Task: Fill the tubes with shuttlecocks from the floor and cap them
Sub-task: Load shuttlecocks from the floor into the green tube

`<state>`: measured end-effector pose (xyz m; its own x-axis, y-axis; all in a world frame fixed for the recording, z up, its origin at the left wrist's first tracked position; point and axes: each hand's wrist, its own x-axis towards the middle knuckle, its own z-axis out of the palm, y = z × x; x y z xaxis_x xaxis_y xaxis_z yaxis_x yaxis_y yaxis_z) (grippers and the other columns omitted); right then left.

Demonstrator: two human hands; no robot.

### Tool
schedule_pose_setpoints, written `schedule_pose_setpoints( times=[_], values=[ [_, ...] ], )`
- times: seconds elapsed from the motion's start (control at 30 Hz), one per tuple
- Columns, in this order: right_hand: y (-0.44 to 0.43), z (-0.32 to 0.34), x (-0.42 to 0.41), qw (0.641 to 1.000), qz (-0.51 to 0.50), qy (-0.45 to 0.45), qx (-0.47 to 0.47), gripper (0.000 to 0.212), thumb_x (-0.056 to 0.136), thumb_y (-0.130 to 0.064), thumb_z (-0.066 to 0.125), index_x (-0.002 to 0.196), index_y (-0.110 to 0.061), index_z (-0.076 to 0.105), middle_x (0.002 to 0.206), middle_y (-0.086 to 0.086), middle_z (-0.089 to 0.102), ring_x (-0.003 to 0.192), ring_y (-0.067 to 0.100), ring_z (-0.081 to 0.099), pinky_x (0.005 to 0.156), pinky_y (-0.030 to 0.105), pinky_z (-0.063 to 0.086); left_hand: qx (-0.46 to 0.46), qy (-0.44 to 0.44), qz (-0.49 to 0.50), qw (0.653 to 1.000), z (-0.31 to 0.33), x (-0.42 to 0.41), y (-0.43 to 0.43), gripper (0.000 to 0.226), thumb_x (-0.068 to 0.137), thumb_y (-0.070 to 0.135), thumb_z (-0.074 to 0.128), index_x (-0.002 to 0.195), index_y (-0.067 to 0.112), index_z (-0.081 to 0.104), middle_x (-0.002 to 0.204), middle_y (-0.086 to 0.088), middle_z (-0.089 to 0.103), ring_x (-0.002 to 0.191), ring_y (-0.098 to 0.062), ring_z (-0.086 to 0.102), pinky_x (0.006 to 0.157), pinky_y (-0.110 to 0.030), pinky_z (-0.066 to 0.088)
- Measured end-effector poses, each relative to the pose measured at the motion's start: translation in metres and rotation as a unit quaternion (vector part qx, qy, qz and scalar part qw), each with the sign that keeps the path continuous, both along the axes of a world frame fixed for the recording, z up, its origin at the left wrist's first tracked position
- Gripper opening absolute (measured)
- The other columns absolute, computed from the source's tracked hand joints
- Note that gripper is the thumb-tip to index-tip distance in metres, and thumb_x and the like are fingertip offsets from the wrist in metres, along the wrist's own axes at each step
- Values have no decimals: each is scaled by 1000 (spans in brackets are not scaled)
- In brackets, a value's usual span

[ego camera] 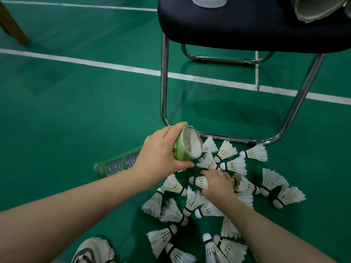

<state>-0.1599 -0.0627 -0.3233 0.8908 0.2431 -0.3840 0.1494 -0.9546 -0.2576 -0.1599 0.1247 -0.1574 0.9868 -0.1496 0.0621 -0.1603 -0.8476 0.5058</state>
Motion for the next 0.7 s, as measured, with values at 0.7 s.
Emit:
schedule_pose_setpoints(
  times=[0.7],
  values=[
    [-48, 131, 14, 901, -132, -124, 394, 36, 71, -36, 57, 104, -29, 44, 100, -10, 49, 86, 8, 52, 70, 28, 46, 42, 13, -22, 999, -4, 0, -18, 94, 59, 50, 80, 137, 25, 34, 127, 3, 51, 114, -18, 47, 95, -34, 37]
  ],
)
